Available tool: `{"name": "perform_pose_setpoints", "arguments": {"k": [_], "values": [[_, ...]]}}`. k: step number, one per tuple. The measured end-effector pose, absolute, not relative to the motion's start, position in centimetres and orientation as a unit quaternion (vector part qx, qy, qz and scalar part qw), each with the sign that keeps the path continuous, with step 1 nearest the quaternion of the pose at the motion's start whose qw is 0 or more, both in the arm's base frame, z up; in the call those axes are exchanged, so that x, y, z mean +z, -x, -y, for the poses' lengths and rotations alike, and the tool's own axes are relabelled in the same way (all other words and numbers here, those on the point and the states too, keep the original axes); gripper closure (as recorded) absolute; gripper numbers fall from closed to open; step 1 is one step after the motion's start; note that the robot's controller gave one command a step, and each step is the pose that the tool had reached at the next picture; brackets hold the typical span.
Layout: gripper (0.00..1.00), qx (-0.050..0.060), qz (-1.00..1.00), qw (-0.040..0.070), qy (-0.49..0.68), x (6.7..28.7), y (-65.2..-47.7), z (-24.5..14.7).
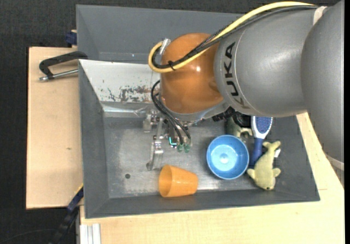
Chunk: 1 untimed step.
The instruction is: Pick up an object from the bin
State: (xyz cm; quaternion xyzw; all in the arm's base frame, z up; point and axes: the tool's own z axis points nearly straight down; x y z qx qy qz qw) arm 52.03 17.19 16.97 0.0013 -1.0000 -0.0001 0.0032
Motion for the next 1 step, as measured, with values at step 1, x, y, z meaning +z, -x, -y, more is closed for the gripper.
{"name": "perform_pose_setpoints", "arguments": {"k": [1], "values": [[0.00, 0.000, 0.980, -0.002, -0.198, 11.37, -54.05, -10.97]]}}
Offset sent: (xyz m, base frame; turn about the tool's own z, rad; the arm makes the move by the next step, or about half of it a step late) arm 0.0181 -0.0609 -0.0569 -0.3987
